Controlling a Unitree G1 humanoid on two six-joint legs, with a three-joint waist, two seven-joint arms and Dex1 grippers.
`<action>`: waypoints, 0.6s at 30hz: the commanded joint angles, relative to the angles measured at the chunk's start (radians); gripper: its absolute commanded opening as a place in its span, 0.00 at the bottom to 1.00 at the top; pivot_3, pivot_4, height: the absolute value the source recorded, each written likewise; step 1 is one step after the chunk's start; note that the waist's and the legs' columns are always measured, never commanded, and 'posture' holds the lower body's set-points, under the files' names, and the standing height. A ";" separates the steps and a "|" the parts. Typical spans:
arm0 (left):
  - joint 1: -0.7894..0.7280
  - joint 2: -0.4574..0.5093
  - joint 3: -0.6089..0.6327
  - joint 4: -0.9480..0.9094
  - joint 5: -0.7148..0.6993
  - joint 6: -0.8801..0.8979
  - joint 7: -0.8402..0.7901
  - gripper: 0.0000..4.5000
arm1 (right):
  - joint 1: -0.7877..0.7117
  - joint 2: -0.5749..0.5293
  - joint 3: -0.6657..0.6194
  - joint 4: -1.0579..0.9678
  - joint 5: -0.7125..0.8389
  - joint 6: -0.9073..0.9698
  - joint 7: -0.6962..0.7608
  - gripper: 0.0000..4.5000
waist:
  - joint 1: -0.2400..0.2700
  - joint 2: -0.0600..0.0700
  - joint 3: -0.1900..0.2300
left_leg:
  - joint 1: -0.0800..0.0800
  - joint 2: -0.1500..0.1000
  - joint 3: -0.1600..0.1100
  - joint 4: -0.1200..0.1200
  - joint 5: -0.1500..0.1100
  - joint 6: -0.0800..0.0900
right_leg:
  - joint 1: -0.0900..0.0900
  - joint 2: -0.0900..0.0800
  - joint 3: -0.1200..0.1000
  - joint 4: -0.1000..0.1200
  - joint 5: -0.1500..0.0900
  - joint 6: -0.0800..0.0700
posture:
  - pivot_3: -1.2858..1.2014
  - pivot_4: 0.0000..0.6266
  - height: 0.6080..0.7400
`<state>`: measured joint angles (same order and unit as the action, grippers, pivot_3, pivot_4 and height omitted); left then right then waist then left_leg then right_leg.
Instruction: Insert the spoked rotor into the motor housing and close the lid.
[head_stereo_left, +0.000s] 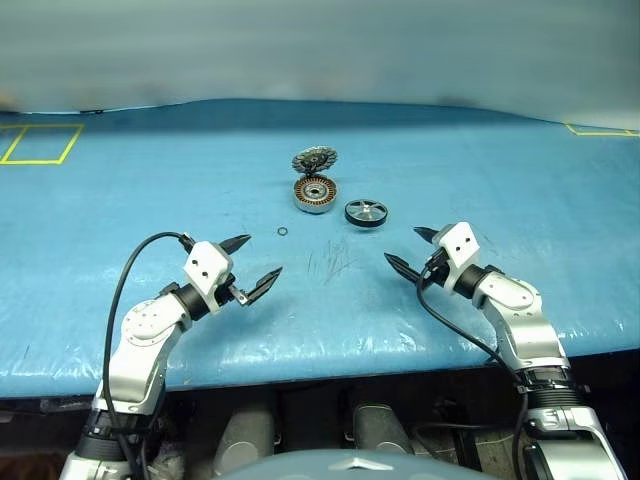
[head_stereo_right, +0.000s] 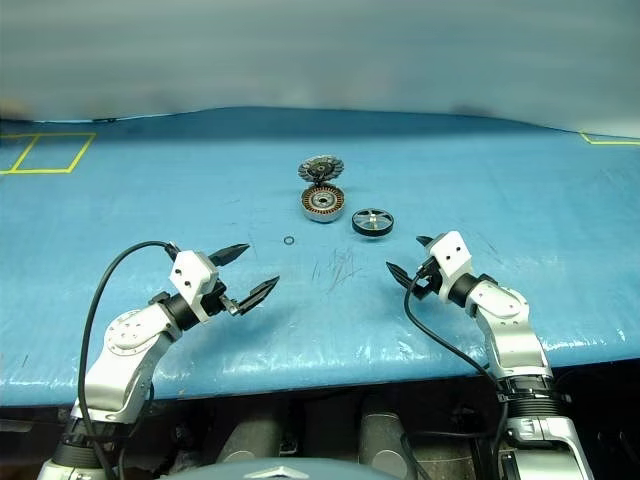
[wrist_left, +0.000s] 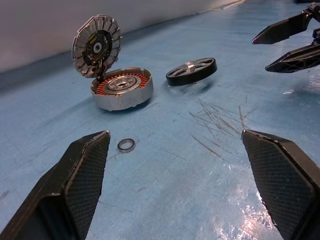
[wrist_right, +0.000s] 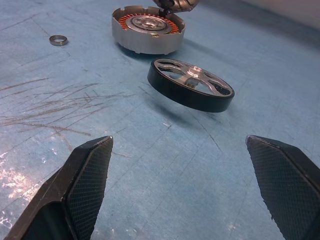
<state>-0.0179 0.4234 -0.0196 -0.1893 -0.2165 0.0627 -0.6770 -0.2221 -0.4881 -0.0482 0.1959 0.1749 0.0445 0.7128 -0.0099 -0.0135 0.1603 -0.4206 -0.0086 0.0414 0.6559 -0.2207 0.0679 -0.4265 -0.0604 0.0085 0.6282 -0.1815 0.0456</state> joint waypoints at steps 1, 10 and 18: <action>-0.017 -0.006 0.001 -0.002 -0.007 -0.022 0.000 1.00 | -0.008 -0.002 -0.019 -0.015 0.009 -0.023 -0.007 1.00 | 0.000 0.000 0.000 | 0.000 0.000 0.000 0.000 0.000 0.000 | 0.000 0.000 0.000 0.000 0.000 0.000 | 0.52 0.24 1.00; -0.029 -0.004 -0.008 0.008 0.004 -0.026 -0.003 1.00 | -0.005 -0.008 -0.023 -0.015 0.007 -0.025 -0.009 1.00 | 0.000 0.000 0.000 | 0.000 0.000 0.000 0.000 0.000 0.000 | 0.000 0.000 0.000 0.000 0.000 0.000 | 0.52 0.24 1.00; -0.034 0.001 -0.013 0.016 0.018 -0.031 -0.001 1.00 | -0.019 -0.007 -0.019 -0.005 0.007 -0.028 -0.002 1.00 | 0.000 0.000 0.000 | 0.000 0.000 0.000 0.001 0.000 0.000 | 0.000 0.000 0.000 0.000 0.000 0.000 | 0.52 0.24 1.00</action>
<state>-0.0405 0.4218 -0.0315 -0.1637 -0.1991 0.0554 -0.6776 -0.2221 -0.4884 -0.0485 0.1968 0.1747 0.0433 0.7129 -0.0100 -0.0135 0.1603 -0.4206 -0.0086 0.0415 0.6564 -0.2208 0.0680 -0.4264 -0.0604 0.0086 0.6283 -0.1813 0.0459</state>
